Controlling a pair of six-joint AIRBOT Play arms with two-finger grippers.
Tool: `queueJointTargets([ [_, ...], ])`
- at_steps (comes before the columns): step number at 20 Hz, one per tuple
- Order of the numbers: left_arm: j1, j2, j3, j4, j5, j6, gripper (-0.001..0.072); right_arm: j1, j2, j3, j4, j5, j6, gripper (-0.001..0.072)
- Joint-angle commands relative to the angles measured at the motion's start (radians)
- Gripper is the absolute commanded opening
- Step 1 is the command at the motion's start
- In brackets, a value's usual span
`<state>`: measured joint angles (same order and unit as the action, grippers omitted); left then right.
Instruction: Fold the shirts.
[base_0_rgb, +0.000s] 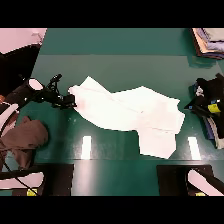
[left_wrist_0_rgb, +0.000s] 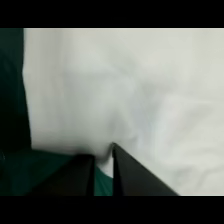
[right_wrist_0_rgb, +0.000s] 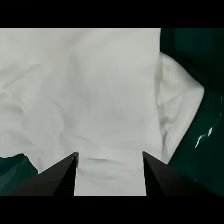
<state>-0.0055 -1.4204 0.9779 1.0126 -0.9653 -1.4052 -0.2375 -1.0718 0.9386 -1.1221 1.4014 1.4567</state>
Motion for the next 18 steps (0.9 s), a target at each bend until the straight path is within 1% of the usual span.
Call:
queueJointTargets([
  [1, -0.007, -0.001, -0.006, 0.012, 0.023, -0.001, 0.0023, -0.072, 0.040, -0.131, -0.005, -0.021, 0.001, 0.0454],
  [3, -0.003, 0.003, 0.000, 0.024, 0.010, -0.001, 0.0022, -0.112, 0.069, -0.190, -0.007, -0.022, -0.011, 0.0455],
  [5, 0.019, 0.013, 0.023, 0.032, -0.039, 0.000, 0.0022, -0.153, 0.103, -0.246, -0.019, -0.019, -0.019, 0.0454],
  [7, 0.040, 0.061, 0.024, 0.044, -0.049, 0.010, 0.0022, -0.184, 0.136, -0.317, -0.063, -0.006, -0.019, 0.0454],
  [9, 0.043, 0.110, 0.024, 0.055, -0.049, 0.027, 0.0022, -0.191, 0.155, -0.396, -0.045, -0.025, -0.032, 0.0454],
  [12, 0.043, 0.142, 0.025, 0.056, -0.053, 0.027, 0.0023, -0.137, 0.156, -0.476, -0.002, -0.082, -0.038, 0.0453],
  [14, 0.043, 0.141, 0.024, 0.063, -0.061, 0.027, 0.0023, -0.072, 0.156, -0.488, 0.036, -0.130, -0.038, 0.0452],
  [18, 0.043, 0.141, 0.024, 0.062, -0.065, 0.027, 0.0023, 0.050, 0.153, -0.488, 0.057, -0.196, -0.028, 0.0448],
])
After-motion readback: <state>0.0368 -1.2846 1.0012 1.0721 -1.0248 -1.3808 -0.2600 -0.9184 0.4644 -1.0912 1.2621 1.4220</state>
